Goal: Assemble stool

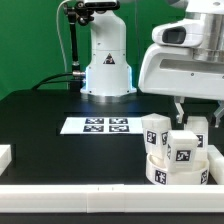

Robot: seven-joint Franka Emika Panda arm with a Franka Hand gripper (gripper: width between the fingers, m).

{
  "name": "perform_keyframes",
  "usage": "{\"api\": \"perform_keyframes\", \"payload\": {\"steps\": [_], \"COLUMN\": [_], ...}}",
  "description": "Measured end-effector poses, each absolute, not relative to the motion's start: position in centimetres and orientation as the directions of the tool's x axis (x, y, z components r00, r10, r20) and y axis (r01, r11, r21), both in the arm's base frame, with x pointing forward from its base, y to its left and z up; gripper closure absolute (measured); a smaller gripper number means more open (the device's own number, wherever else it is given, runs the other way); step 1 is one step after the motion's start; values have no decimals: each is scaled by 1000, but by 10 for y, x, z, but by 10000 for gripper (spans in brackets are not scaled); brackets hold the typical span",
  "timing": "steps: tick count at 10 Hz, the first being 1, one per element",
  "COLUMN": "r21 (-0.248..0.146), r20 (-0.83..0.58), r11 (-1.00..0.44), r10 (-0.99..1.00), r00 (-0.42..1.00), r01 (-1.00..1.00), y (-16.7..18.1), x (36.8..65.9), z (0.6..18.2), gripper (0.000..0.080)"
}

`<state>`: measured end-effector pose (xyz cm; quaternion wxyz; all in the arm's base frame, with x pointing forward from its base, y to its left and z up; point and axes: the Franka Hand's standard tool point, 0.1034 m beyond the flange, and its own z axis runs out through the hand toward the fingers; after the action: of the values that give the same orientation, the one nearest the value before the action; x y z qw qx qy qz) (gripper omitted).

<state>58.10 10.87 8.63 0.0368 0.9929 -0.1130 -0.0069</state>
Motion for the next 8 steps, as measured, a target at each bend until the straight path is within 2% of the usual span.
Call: {"api": "perform_keyframes", "payload": {"steps": [6,7,8], "r21": [71,55,21], "r20": [20,18,10], "r11": [-833,-771,-683], "r10": [-549,-634,-730], "r00": [836,773,683], "r01": [-549,-634,-730], "y": [110,110,106], "x": [581,581,582], "z": [86,86,86], "gripper": [469,469,469]}}
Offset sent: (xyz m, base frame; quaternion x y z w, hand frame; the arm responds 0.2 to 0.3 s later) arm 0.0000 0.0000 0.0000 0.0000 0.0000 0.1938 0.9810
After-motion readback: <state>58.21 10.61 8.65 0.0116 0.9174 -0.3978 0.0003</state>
